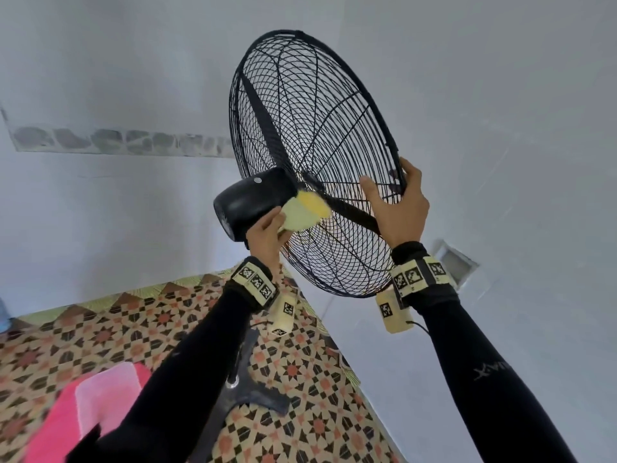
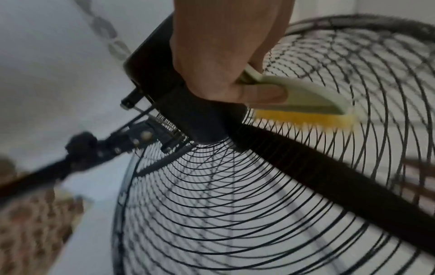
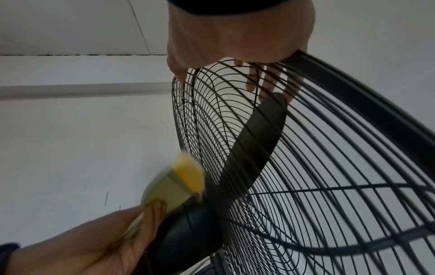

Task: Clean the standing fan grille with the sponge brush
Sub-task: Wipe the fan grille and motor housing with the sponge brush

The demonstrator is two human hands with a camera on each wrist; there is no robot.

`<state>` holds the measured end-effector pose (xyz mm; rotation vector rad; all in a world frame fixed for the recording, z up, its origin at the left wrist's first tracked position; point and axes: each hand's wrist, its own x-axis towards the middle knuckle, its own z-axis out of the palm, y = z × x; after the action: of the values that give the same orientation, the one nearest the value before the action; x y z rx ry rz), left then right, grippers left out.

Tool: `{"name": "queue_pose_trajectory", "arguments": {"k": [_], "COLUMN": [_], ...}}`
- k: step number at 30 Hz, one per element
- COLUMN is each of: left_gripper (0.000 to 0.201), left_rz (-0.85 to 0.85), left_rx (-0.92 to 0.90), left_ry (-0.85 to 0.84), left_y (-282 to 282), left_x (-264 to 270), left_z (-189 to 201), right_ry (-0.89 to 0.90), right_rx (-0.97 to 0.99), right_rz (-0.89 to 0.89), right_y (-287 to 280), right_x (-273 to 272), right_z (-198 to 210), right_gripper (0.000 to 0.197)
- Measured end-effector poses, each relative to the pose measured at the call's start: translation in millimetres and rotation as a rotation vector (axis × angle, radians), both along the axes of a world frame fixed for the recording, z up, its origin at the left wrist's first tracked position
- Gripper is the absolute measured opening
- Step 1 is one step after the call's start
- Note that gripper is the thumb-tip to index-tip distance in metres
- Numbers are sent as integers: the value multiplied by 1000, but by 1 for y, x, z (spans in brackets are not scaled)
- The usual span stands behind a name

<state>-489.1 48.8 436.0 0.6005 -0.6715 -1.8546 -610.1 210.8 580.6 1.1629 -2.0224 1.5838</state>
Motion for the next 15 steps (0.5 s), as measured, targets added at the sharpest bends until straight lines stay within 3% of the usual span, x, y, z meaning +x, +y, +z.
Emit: {"name": "queue_pose_trajectory", "arguments": {"k": [3, 7, 12, 15], "left_gripper": [35, 25, 31, 29], "left_rz": [11, -26, 31, -17], "left_rx": [62, 55, 52, 64], "left_ry": [10, -158, 2, -138], "left_y": [1, -1, -6, -4], "left_x": [-4, -6, -8, -9], "left_z": [6, -7, 1, -11], "right_ry": [-4, -18, 2, -11], "right_rx": [-6, -5, 2, -14], "right_rz": [-9, -36, -54, -66], "right_y": [-2, 0, -3, -2], "right_x": [2, 0, 4, 2], "right_z": [-1, -1, -4, -3], "right_gripper": [74, 75, 76, 74]}}
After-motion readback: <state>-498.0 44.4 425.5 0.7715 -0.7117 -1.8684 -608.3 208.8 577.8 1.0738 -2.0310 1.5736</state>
